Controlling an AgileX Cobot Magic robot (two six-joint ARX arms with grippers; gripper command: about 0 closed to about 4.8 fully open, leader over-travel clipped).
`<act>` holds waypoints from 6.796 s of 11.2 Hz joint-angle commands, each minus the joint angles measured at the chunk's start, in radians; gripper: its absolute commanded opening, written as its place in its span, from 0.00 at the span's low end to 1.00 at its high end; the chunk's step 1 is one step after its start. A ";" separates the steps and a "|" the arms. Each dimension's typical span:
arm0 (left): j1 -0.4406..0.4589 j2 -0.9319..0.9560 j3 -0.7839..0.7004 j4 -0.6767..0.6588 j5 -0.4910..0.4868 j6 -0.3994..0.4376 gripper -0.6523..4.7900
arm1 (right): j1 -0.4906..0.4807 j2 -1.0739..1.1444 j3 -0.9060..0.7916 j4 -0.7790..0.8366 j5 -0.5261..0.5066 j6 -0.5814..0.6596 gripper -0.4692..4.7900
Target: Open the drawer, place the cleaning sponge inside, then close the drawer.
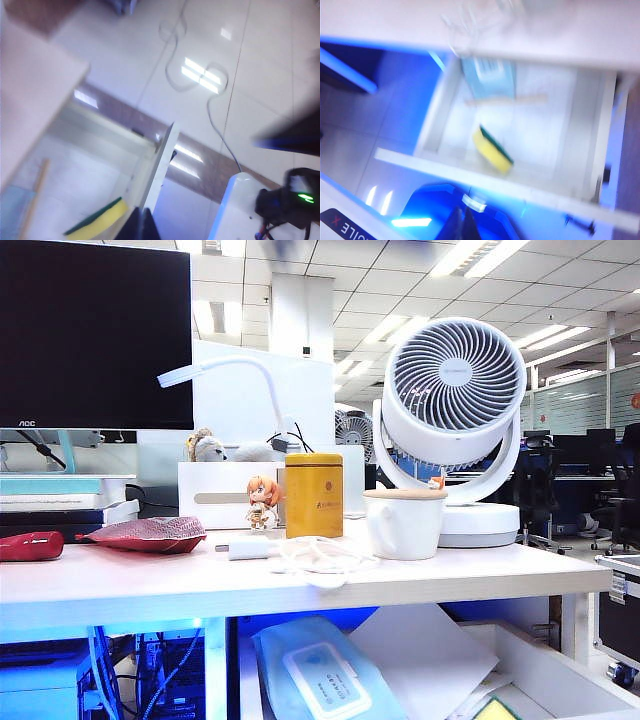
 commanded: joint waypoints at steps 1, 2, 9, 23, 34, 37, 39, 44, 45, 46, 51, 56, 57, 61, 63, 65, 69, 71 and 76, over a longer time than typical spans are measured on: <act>0.000 -0.209 0.012 -0.194 -0.075 0.024 0.11 | 0.007 0.137 -0.008 0.023 0.023 0.056 0.07; 0.000 -0.255 0.014 -0.240 -0.075 0.041 0.11 | 0.053 0.165 -0.013 0.048 0.072 0.059 0.07; 0.000 -0.369 0.029 -0.417 -0.082 0.045 0.11 | 0.436 0.438 -0.106 0.243 0.275 0.267 0.07; 0.000 -0.412 0.040 -0.461 -0.103 0.116 0.11 | 0.434 0.723 -0.442 0.555 0.320 0.338 0.07; 0.000 -0.412 0.040 -0.461 -0.105 0.116 0.11 | 0.389 0.837 -0.441 0.761 0.384 0.308 0.07; 0.000 -0.412 0.040 -0.461 -0.105 0.115 0.11 | 0.383 0.850 -0.434 0.787 0.386 0.308 0.07; 0.000 -0.412 0.040 -0.461 -0.105 0.115 0.11 | 0.378 0.882 -0.404 0.790 0.391 0.291 0.07; 0.000 -0.412 0.040 -0.461 -0.105 0.108 0.11 | 0.377 0.988 -0.288 0.817 0.406 0.267 0.07; 0.000 -0.412 0.040 -0.461 -0.105 0.109 0.11 | 0.371 1.000 -0.279 0.825 0.405 0.268 0.07; 0.000 -0.412 0.040 -0.461 -0.105 0.109 0.11 | 0.368 1.017 -0.268 0.844 0.409 0.268 0.07; 0.000 -0.412 0.040 -0.461 -0.105 0.109 0.11 | 0.324 1.064 -0.199 0.893 0.414 0.268 0.07; 0.000 -0.412 0.040 -0.461 -0.127 0.109 0.11 | 0.231 1.155 -0.108 0.952 0.423 0.268 0.07; 0.000 -0.412 0.040 -0.462 -0.127 0.109 0.11 | 0.229 1.160 -0.103 0.958 0.424 0.268 0.07; 0.000 -0.412 0.040 -0.463 -0.127 0.108 0.11 | 0.229 1.198 -0.051 0.991 0.424 0.268 0.07; 0.000 -0.414 0.040 -0.464 -0.127 0.108 0.11 | 0.229 1.206 -0.035 1.014 0.425 0.268 0.07; 0.000 -0.418 0.040 -0.463 -0.127 0.109 0.11 | 0.227 1.205 -0.035 1.052 0.428 0.268 0.07; 0.000 -0.438 0.040 -0.465 -0.155 0.108 0.11 | 0.228 1.175 -0.035 1.070 0.427 0.267 0.07; 0.000 -0.457 0.040 -0.474 -0.176 0.107 0.11 | 0.228 1.173 -0.035 1.157 0.426 0.271 0.07; 0.000 -0.474 0.040 -0.484 -0.191 0.105 0.11 | 0.229 1.172 -0.035 1.164 0.425 0.272 0.07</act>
